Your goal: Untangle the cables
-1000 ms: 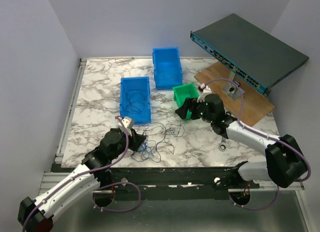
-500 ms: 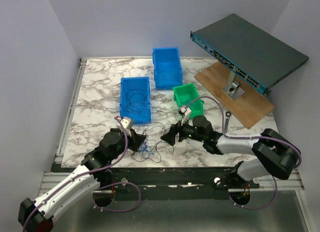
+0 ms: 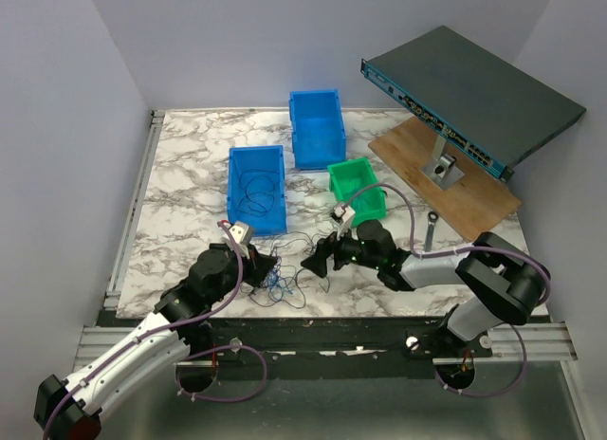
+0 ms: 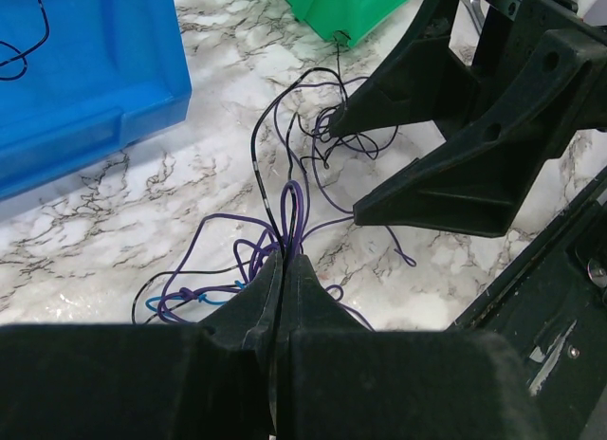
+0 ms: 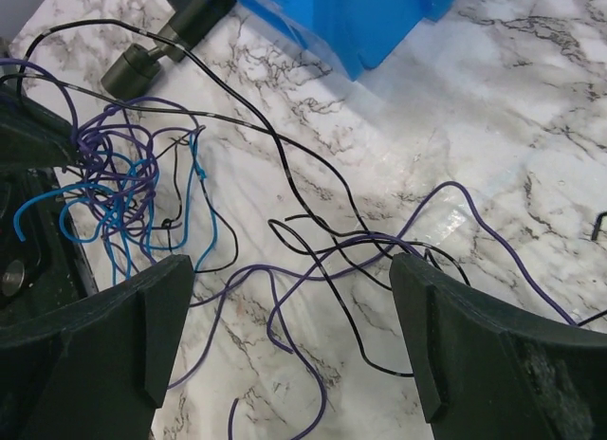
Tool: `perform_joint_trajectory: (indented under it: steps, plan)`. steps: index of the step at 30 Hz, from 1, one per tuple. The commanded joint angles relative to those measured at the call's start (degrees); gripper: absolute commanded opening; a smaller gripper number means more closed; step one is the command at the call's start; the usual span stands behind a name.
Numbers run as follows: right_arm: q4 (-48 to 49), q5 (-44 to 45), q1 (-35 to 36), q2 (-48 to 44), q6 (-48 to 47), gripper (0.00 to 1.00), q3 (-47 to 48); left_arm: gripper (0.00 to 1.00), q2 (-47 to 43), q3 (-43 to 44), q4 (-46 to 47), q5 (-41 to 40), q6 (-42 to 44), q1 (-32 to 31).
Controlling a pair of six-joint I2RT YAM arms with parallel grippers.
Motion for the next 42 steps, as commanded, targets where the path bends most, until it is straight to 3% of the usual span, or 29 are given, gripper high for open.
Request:
perform_joint_trajectory:
  steps: [1, 4, 10, 12, 20, 32, 36, 42]
  plan:
    - [0.2, -6.0, 0.5, 1.7, -3.1, 0.84, 2.2, 0.0, 0.2, -0.3, 1.3, -0.9, -0.1, -0.4]
    - [-4.3, -5.8, 0.5, 3.4, -3.9, 0.64, 4.7, 0.0, 0.3, -0.3, 1.3, -0.9, -0.1, -0.4]
    - [-4.4, 1.5, 0.6, 0.5, -3.8, 0.12, 3.1, 0.0, 0.5, -0.2, 1.3, -1.1, -0.1, -0.4]
    - [-4.5, 4.5, 0.6, -1.0, -3.6, 0.01, 2.3, 0.0, 0.7, -0.1, 1.3, -1.1, -0.1, -0.4]
    - [-1.9, 13.5, 0.6, -7.0, -2.3, 0.01, -1.9, 0.0, 1.1, 0.0, 1.1, -1.4, -0.2, -0.4]
    - [-5.0, 51.9, 0.6, -24.8, 7.3, 0.01, -11.5, 0.0, 1.0, 0.1, 0.7, -1.6, -0.5, -0.4]
    - [-11.9, 64.1, 0.5, -32.7, 9.6, 0.01, -12.1, 0.0, 0.9, 0.5, -0.6, -5.0, -1.2, -0.5]
    - [-40.4, 80.8, -0.4, -42.0, 17.5, 0.01, -1.8, 0.0, -1.0, 1.3, -7.0, -16.1, -6.6, -0.4]
